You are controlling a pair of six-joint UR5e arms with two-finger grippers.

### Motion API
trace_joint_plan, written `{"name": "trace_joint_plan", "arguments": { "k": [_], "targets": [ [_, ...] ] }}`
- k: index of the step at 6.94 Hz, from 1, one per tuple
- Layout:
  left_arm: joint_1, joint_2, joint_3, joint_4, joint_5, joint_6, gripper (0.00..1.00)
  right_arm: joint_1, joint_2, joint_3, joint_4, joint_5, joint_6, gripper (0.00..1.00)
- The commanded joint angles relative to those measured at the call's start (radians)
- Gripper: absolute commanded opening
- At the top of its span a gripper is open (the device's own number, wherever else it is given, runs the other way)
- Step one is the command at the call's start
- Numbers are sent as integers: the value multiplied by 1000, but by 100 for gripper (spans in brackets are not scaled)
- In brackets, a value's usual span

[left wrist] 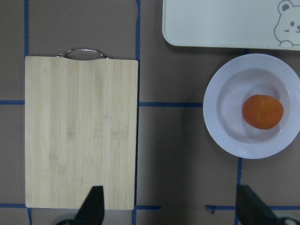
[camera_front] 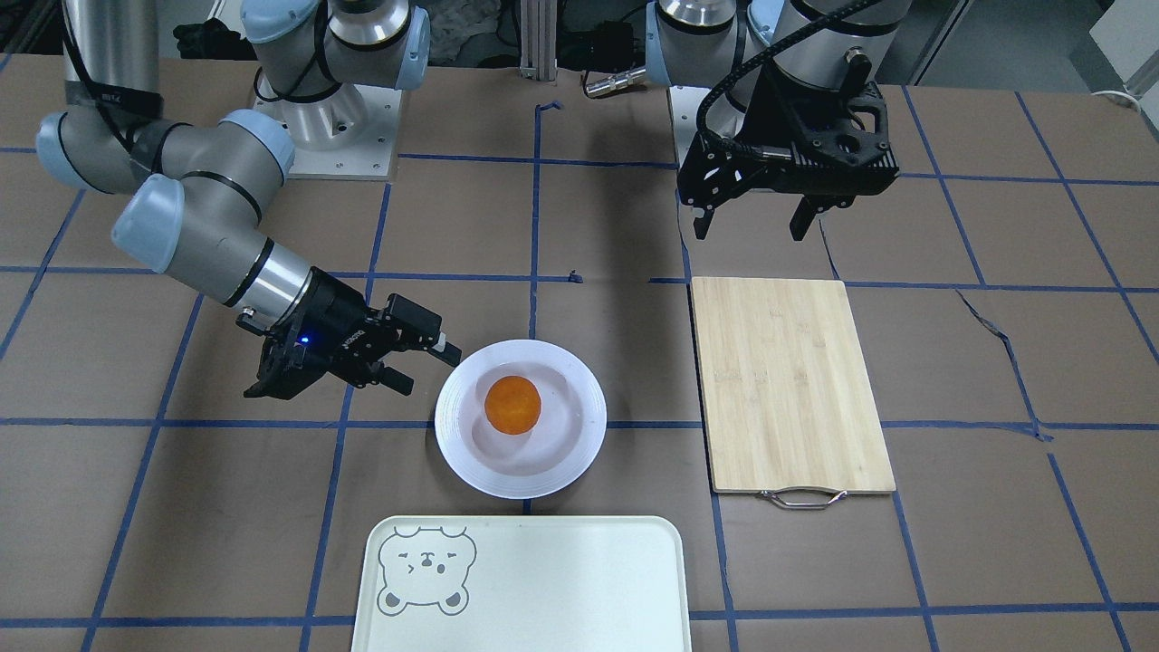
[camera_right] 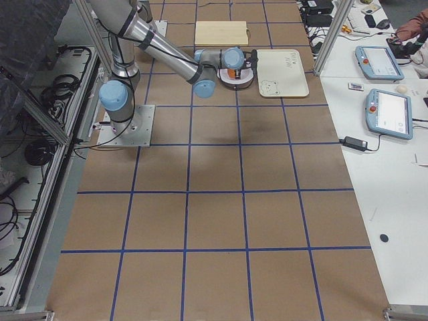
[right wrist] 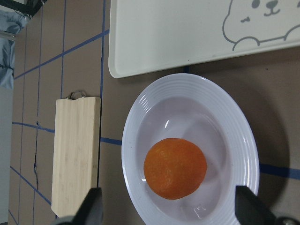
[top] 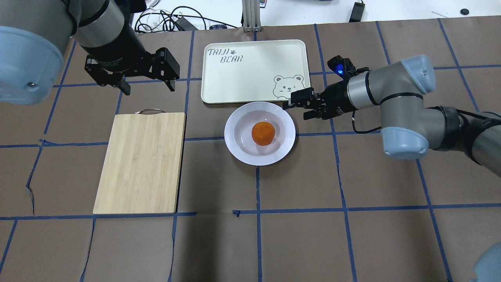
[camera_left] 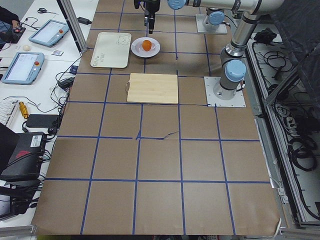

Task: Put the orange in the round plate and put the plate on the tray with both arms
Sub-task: 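Reach the right gripper to the white bowl's rim and grip it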

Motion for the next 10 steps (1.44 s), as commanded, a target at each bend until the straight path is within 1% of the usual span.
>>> {"name": "trace_joint_plan", "arguments": {
  "k": [1,2,4,5,7,10],
  "targets": [
    [1,1,-1,1,-1,1,100,-36,80,60,-108,111,-39,100],
    [1,1,1,1,-1,1,100,-36,109,63,-105,123,-98,100],
    [1,1,2,1,-2,1,100,-35,136,72,-104,148,-114,100],
    [1,1,4,1,-2,1,100,-35,163,93,-105,157,-158,100],
    [1,1,4,0,-2,-1,100,-35,176,98,-107,163,-192,100],
    [1,1,4,0,-2,-1,100,-27,198,110,-109,165,-194,100]
  ]
}}
